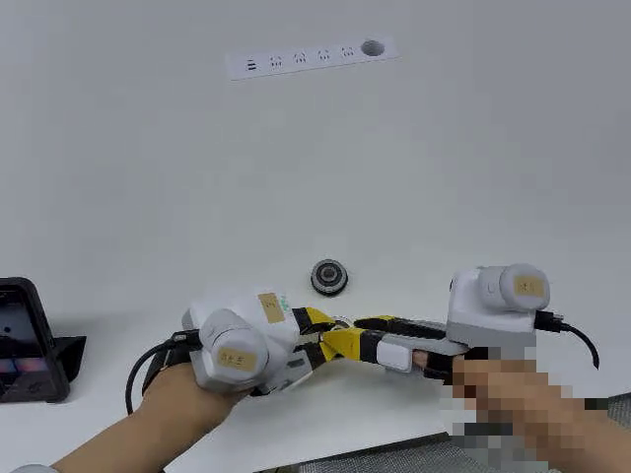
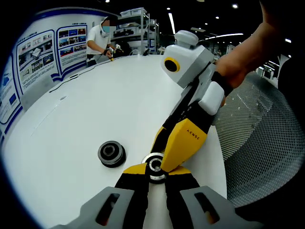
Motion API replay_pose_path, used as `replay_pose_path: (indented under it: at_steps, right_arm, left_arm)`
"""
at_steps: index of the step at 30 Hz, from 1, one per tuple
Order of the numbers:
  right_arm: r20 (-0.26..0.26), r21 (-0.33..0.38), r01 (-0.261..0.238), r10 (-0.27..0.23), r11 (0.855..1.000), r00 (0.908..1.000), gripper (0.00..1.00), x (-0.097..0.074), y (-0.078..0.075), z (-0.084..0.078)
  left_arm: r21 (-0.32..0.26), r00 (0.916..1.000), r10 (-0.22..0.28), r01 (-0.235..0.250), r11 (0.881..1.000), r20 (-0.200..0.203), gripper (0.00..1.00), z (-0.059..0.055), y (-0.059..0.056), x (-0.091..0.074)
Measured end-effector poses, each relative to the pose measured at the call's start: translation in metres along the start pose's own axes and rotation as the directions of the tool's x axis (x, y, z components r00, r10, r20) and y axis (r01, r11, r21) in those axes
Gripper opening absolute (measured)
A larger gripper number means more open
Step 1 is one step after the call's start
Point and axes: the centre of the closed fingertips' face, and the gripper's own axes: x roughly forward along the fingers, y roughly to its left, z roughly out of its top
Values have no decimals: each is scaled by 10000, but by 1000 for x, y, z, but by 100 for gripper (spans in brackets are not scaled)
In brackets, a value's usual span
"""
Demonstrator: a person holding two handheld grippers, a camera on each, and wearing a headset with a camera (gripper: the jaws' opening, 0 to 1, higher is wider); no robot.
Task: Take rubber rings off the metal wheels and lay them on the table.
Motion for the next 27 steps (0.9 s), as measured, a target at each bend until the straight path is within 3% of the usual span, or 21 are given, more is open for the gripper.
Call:
replay_pose_path:
  at_steps: [17,24,27]
  right_arm:
    - [-263,17,-348,348,9994,9990,38,-14,8,-4]
    - [-352,31,-310,311,9995,9989,40,-13,8,-7]
    - [-204,-134,-76,74,9999,9998,42,-12,3,-5]
  left_arm:
    - [-60,10000,26,-26,10000,48,12,0,0,0]
    - [-93,10000,34,-33,10000,66,12,0,0,0]
    - [-109,10000,51,-50,9999,70,12,0,0,0]
